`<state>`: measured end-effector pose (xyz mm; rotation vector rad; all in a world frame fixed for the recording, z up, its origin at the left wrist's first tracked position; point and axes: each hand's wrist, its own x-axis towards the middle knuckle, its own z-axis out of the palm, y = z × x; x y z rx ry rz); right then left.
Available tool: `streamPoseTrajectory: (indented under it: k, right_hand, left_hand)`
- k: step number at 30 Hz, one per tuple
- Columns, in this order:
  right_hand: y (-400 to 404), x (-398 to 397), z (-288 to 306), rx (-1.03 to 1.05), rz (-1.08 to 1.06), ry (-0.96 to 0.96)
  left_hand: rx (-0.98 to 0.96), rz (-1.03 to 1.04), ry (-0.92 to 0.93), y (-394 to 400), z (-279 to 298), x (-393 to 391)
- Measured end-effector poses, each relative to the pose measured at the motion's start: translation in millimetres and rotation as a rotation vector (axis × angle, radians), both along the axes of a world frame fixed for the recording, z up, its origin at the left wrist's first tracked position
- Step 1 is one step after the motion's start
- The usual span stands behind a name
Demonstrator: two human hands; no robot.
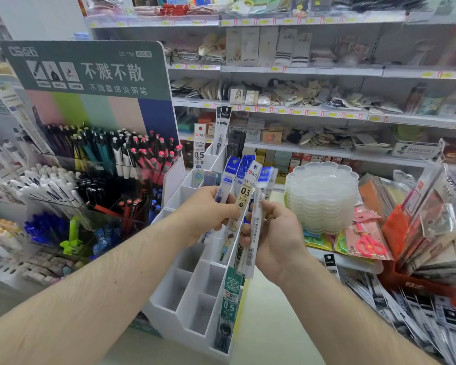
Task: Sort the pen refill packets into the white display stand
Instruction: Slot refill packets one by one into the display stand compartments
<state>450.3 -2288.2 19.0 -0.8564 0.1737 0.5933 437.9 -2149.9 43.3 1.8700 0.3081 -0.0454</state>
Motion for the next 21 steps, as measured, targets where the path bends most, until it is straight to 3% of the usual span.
streamPoseTrajectory:
  k: [7,12,21]
  right_hand:
    - [2,-4,11,0.026,0.043,0.021]
    - [2,-1,18,0.025,-0.008,0.073]
    - [8,-4,16,0.013,-0.046,0.02]
  left_hand:
    - [-0.01,-0.041,-0.02,0,-1,-1]
    - [-0.129,-0.085,-0.061,2,1,0]
    - [0.018,-0.142,-0.079,-4,3,-5]
